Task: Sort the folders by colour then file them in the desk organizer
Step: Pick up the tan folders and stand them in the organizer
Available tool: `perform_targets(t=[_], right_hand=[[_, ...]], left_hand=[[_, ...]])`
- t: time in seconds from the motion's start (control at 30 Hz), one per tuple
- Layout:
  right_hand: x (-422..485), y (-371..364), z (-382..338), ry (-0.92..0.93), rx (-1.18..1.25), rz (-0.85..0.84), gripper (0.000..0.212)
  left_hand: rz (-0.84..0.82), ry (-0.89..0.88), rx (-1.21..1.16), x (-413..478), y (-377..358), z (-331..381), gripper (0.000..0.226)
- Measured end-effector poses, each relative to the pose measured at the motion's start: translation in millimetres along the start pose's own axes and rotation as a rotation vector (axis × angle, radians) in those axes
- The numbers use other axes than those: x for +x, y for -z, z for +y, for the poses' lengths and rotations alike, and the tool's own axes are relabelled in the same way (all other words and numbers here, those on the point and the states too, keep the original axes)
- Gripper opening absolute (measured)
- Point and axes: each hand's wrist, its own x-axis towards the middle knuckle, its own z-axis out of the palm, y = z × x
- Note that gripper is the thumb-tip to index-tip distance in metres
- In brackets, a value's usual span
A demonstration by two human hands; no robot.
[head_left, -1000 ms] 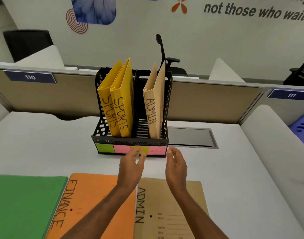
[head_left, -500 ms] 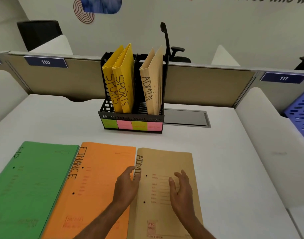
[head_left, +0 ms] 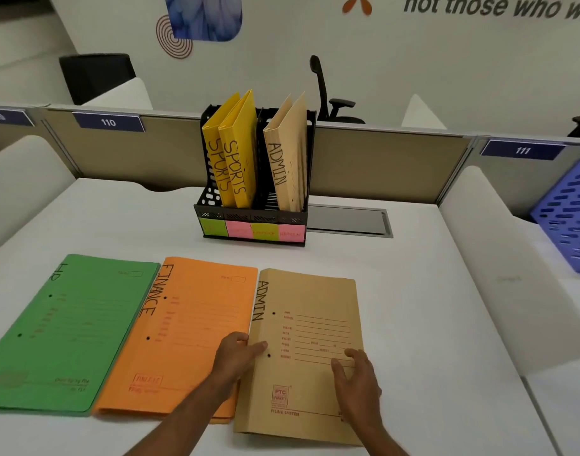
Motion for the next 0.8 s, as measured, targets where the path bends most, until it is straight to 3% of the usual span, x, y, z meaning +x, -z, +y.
perform_targets(t=[0.27,0.57,0.7,0.8], right_hand=[[1.0,18.5,-0.3,-0.022,0.132,-0.057,0.032],[18.4,22.8,-17.5,-0.163,0.352,-0.061,0.041],[30.2,21.7,-39.8,-0.137,0.435,-0.078,0.037],[39.4,20.8,-61.3,-0.099,0.482,-0.085,0.036]], left_hand=[[-0.2,-0.061,-0.239,-20.8,-2.4,16.8,0.033],[-0.214,-0.286,-0.35,-38.4,19.2,40.0,0.033],[-0.221,-0.399,-0.331,-48.6,24.6,61.9,0.031],[-0.252,-0.417,-0.309,-55.7,24.8,80.5,0.042]])
